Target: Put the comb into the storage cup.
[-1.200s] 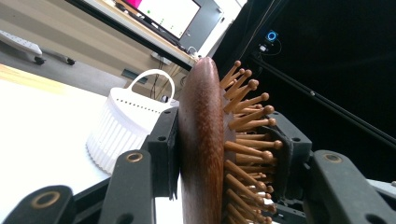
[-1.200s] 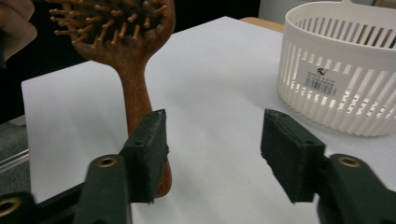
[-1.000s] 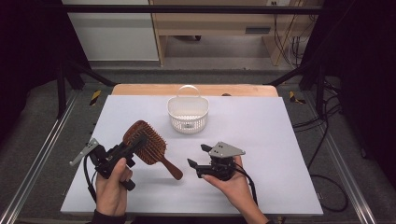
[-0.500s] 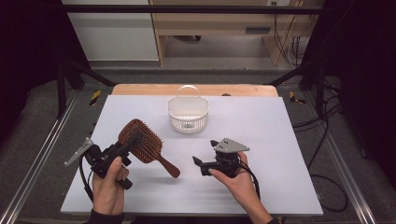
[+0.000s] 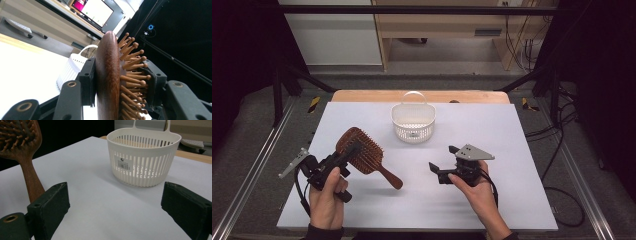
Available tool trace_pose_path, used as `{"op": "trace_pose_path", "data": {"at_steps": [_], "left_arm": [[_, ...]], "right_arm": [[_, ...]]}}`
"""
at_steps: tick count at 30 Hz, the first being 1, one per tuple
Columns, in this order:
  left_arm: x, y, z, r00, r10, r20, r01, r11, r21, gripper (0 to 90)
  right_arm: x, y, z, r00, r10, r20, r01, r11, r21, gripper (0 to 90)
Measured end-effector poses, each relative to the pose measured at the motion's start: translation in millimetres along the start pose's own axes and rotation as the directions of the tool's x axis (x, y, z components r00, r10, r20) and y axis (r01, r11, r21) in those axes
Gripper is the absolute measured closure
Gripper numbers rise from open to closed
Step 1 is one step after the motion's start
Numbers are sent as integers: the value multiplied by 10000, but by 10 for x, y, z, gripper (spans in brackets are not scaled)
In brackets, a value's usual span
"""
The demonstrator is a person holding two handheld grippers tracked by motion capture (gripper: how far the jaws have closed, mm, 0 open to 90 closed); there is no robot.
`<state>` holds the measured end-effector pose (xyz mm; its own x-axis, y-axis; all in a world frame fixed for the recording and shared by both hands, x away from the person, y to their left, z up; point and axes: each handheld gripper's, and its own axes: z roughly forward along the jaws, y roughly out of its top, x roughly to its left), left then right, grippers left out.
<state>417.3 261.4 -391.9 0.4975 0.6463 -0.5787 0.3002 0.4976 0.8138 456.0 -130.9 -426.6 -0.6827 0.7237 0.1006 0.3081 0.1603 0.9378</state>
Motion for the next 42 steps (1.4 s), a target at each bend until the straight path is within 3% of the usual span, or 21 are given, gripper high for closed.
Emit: {"op": "trace_pose_path", "data": {"at_steps": [7, 13, 21, 25, 34, 42], "left_arm": [[19, -3, -10, 10000, -51, -37, 51, 10000, -34, 517], [25, 4, -17, 9999, -93, -58, 92, 9999, -115, 517], [-5, -25, 2, 10000, 32, 13, -32, 10000, -27, 518], [-40, -31, 37, 9999, 158, -2, -158, 9999, -15, 518], [-229, -55, 225, 9988, 427, 249, -430, 9990, 132, 517], [-406, -17, 434, 9978, 242, 614, -253, 9995, 172, 518]], "right_arm": [[-132, 6, -139, 9999, 106, 127, -104, 9998, -175, 73], [-286, -25, -340, 9983, 165, 553, -144, 9992, -379, 63], [-515, -212, -707, 9930, 322, 1134, -269, 9985, -481, 65], [-567, -305, -859, 9891, 191, 1459, -91, 9976, -691, 64], [-585, -346, -803, 9763, 62, 2163, 139, 9957, -911, 64], [-542, -350, -784, 9776, -35, 2103, 240, 9952, -950, 65]]}}
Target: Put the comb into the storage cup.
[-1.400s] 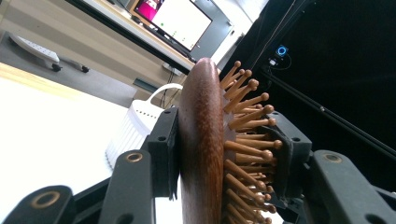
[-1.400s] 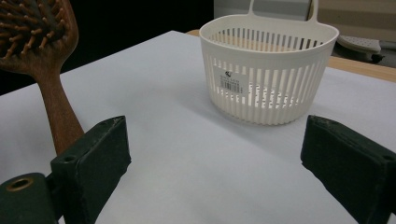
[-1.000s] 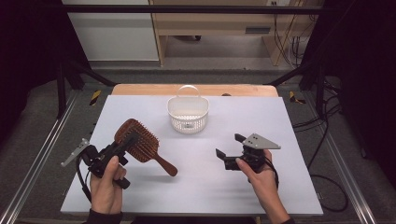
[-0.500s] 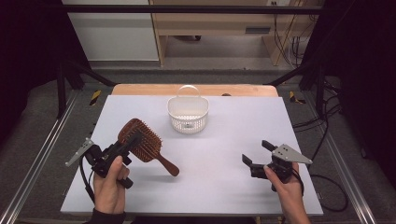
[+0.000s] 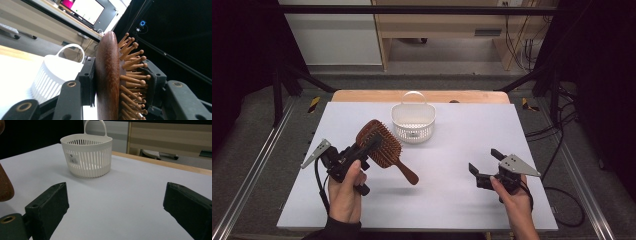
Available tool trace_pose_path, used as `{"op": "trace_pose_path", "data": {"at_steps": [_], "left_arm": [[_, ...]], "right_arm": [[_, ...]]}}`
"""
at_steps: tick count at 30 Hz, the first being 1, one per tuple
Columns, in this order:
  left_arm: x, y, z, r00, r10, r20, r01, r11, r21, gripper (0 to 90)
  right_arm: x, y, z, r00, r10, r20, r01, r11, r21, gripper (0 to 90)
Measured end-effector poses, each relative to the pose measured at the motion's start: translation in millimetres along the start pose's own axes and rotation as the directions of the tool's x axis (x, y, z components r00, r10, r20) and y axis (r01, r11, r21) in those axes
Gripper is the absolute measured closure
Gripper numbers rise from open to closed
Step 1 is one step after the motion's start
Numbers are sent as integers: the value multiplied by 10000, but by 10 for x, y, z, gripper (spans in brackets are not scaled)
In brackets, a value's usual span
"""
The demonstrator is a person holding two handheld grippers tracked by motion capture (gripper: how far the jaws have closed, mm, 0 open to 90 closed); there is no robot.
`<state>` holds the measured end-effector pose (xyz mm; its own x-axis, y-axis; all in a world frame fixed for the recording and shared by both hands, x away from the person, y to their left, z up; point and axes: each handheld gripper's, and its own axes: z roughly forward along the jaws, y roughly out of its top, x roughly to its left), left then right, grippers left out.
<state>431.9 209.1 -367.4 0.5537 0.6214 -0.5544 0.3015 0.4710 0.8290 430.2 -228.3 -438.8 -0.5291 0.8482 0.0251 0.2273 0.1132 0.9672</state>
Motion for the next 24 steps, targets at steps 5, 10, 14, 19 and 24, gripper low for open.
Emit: {"op": "trace_pose_path", "data": {"at_steps": [5, 10, 14, 19, 24], "left_arm": [[-116, 149, 152, 9999, 0, 132, 2, 9999, -108, 517], [-210, 311, 317, 9997, 23, 249, -18, 9998, -214, 517], [-263, 436, 445, 9994, -80, 326, 91, 9994, -326, 517], [-311, 620, 633, 9996, 14, 270, -3, 9991, -417, 518], [-329, 843, 854, 9997, 235, -21, -236, 9977, -629, 517]], "right_arm": [[1, -1, -3, 10000, 96, 2, -96, 9999, -54, 64], [1, -4, -7, 9999, 151, -45, -152, 9999, -69, 62], [-3, -3, -1, 9997, 245, -59, -246, 9996, -116, 62], [5, -2, 6, 9996, 268, -107, -269, 9996, -126, 62], [-3, -11, 28, 9991, 378, -208, -380, 9992, -91, 63]]}}
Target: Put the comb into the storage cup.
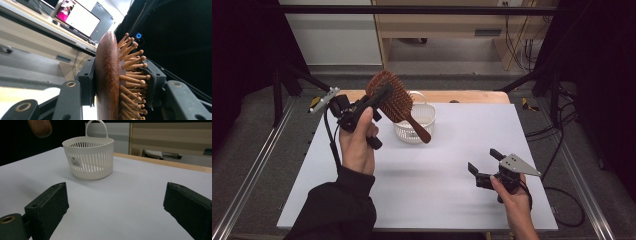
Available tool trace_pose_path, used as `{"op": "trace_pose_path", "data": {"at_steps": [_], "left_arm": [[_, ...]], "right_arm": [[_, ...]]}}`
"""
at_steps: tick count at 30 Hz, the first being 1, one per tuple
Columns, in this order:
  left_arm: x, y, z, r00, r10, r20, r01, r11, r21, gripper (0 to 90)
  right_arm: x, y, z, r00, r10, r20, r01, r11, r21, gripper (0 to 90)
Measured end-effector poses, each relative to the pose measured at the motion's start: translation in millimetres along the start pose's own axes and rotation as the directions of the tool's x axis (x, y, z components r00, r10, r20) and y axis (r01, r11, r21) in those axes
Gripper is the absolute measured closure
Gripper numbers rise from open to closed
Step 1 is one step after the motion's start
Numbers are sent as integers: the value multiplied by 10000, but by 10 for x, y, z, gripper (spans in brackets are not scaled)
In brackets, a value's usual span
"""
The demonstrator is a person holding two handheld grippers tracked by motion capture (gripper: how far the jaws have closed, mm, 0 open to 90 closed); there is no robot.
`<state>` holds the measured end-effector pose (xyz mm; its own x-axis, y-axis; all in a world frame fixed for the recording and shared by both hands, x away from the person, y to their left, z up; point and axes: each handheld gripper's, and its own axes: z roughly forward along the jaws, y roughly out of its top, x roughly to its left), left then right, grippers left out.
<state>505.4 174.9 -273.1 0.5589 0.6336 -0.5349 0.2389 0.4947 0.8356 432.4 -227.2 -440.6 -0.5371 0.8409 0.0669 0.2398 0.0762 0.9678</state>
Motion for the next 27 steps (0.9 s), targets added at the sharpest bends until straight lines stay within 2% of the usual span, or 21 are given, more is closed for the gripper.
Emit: {"op": "trace_pose_path", "data": {"at_steps": [5, 8, 13, 17, 23, 27], "left_arm": [[4, 149, 223, 9993, 255, -276, -262, 9993, -259, 517], [44, 214, 352, 9991, 190, -376, -208, 9986, -489, 518], [107, 278, 475, 9973, 358, -633, -394, 9976, -571, 517], [141, 276, 530, 9954, 453, -840, -503, 9970, -586, 518], [219, 222, 566, 9957, 222, -900, -287, 9971, -711, 518], [261, 179, 599, 9948, 222, -994, -283, 9977, -610, 518]], "right_arm": [[2, -1, 11, 9999, 21, -144, -21, 10000, -19, 63], [10, 1, 7, 9998, -57, -206, 57, 10000, -21, 63], [5, 5, 7, 9998, 32, -212, -34, 9999, -99, 63], [9, 4, 14, 9996, 76, -256, -77, 10000, -58, 63], [20, 1, 4, 9998, 8, -203, -8, 10000, -34, 64], [7, 2, -1, 9998, 73, -177, -74, 10000, -62, 63]]}}
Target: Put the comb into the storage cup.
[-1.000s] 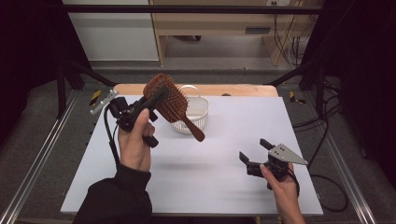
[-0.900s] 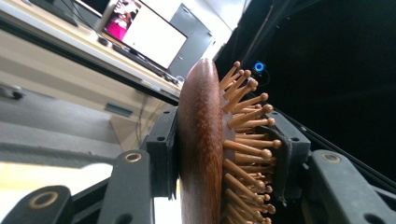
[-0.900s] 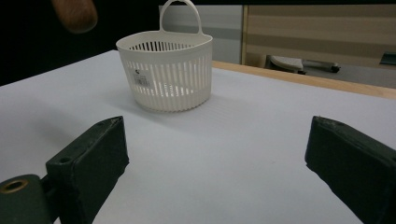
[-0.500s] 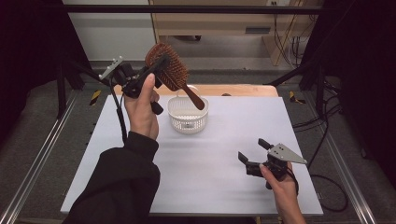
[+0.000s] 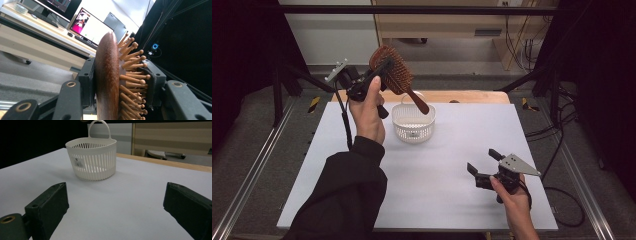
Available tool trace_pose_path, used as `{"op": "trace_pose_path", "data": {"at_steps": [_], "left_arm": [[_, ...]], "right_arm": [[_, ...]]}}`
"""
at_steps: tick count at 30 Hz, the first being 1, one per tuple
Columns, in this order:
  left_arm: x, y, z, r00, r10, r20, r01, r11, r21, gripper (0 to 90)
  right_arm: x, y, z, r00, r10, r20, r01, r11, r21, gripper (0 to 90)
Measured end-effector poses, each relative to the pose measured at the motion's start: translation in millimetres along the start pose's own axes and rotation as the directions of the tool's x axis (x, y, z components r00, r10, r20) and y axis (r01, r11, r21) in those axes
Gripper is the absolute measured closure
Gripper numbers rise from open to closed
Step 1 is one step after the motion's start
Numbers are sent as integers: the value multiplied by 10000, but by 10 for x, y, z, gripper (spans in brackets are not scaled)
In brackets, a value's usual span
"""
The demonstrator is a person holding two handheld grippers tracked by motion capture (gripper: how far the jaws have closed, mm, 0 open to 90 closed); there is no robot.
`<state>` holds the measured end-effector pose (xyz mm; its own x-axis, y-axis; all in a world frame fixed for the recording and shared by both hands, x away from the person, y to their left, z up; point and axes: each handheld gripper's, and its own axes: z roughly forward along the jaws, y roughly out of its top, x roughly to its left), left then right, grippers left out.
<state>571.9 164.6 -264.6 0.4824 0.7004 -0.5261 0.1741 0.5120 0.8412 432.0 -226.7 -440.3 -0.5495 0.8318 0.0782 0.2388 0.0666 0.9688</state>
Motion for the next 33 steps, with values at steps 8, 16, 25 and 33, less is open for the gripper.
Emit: {"op": "trace_pose_path", "data": {"at_steps": [8, 16, 25, 33], "left_arm": [[-25, -54, 89, 9993, 368, -88, -367, 9992, 147, 517], [-35, -93, 104, 9991, 415, -114, -414, 9991, 84, 517], [-28, -156, 134, 9982, 581, -170, -579, 9983, 105, 517], [52, -234, 197, 9971, 682, -327, -677, 9976, 160, 517]], "right_arm": [[-17, -6, -8, 9999, 103, 65, -103, 9999, -39, 62], [-26, 0, -30, 9999, 141, 82, -140, 9999, -94, 61], [-30, -6, -14, 9999, 147, 59, -147, 9999, -33, 61], [-28, -11, -17, 9998, 208, 63, -207, 9998, -45, 61]]}}
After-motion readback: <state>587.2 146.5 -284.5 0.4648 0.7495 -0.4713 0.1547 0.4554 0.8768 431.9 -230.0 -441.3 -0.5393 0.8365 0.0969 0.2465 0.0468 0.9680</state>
